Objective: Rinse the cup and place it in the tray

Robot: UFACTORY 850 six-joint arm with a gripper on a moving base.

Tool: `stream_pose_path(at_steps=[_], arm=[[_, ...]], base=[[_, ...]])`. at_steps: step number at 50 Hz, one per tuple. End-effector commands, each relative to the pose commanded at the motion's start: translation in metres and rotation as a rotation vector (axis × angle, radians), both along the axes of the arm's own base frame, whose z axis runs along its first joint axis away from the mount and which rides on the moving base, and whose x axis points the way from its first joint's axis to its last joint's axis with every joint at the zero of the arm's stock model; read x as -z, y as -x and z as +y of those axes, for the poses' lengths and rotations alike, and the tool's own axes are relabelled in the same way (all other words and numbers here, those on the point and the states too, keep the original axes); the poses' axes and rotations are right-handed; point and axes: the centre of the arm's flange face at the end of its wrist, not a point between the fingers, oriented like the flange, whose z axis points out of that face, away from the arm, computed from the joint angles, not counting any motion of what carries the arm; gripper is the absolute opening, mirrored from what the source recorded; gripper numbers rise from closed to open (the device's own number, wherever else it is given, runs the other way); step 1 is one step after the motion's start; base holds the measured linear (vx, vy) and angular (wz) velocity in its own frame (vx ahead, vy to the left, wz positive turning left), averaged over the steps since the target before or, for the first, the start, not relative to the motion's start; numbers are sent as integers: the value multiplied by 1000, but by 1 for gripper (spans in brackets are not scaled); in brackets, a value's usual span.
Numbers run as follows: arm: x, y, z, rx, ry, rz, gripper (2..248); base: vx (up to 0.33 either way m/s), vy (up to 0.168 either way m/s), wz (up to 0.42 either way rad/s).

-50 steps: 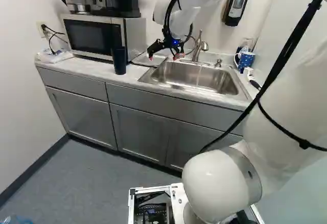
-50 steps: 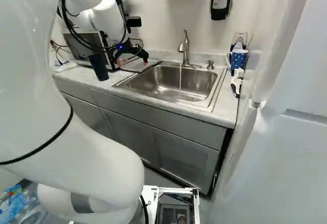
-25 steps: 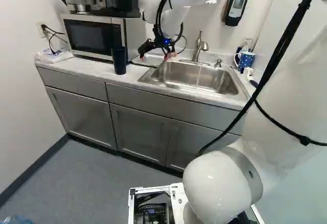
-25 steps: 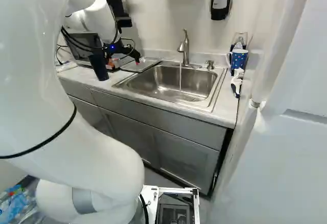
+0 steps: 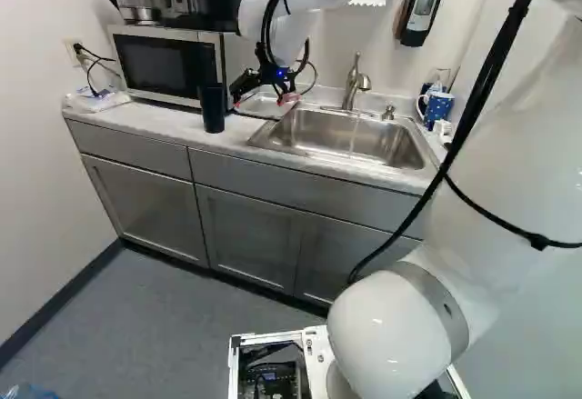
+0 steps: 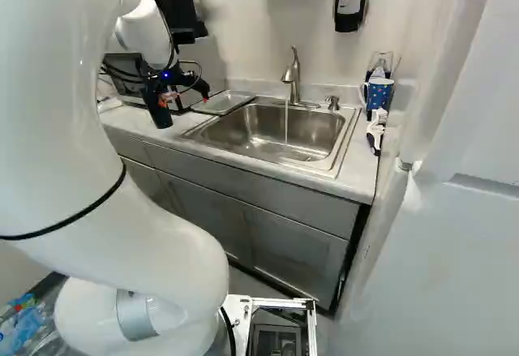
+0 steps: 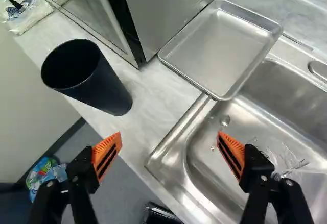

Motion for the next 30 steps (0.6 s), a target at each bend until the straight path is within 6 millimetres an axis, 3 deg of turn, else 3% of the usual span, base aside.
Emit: stream_pose_path(at_steps=[30], arm=[[0,0,52,-96,-1,-3,247]], base=[[0,0,0]])
